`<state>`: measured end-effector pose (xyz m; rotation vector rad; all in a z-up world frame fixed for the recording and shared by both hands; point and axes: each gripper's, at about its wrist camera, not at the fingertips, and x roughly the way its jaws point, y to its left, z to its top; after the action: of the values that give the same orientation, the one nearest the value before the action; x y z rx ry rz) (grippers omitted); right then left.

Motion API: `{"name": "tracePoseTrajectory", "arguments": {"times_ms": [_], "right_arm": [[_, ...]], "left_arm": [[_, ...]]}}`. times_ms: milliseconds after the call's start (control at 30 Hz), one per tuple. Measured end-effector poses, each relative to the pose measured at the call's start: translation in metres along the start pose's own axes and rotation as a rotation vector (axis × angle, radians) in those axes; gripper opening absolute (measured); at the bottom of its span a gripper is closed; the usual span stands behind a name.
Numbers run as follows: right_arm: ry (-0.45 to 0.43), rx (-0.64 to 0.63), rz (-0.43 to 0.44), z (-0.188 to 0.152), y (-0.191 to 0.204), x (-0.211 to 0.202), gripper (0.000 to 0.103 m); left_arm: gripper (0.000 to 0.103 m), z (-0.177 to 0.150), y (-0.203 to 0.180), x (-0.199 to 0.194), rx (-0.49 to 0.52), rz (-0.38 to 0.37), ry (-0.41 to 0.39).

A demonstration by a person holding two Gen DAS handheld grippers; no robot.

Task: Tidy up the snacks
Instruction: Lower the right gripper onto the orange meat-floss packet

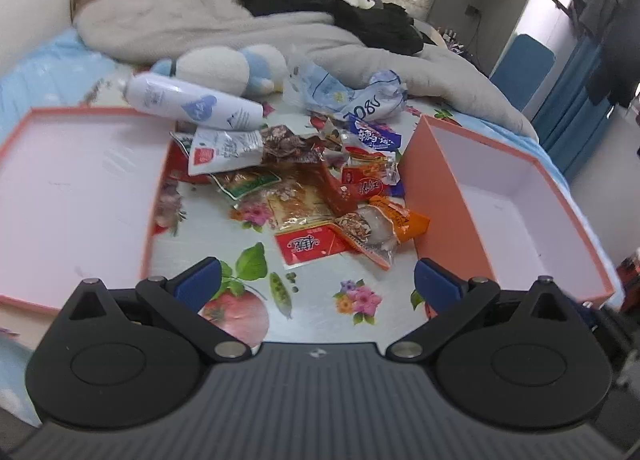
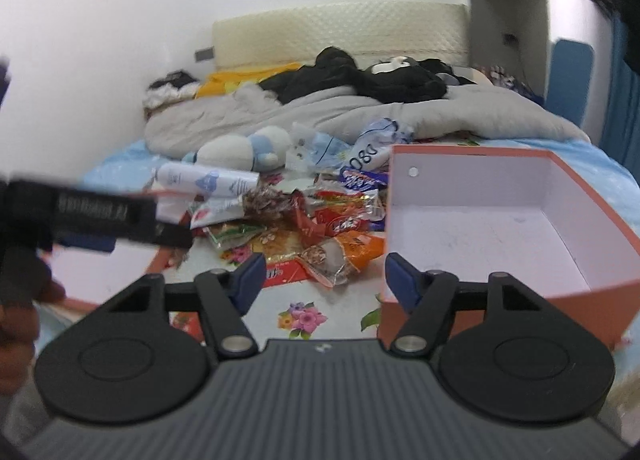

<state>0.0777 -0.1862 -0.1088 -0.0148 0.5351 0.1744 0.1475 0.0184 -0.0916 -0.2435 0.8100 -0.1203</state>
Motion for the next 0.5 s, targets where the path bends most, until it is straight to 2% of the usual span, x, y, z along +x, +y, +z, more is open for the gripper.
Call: {"name": "tracePoseTrajectory", "arguments": {"times_ms": [167, 333, 500], "right_arm": [[0.033, -0.058, -0.018, -0.002, 0.017, 0.032, 0.068], [0.044, -0.036, 0.013, 0.008, 0.025, 0.064, 0.068], [0.087, -0.05, -0.025, 0.013, 0.034, 0.106, 0.068]], "left_arm": [[0.103, 0.016, 0.019, 0.034, -0.064, -0.04, 0.037], [0.103, 0.034, 0.043, 0.067, -0.107, -0.023, 0.047], [0.093, 0.05, 0.066, 0.103, -0.157, 0.002, 0.082]]}}
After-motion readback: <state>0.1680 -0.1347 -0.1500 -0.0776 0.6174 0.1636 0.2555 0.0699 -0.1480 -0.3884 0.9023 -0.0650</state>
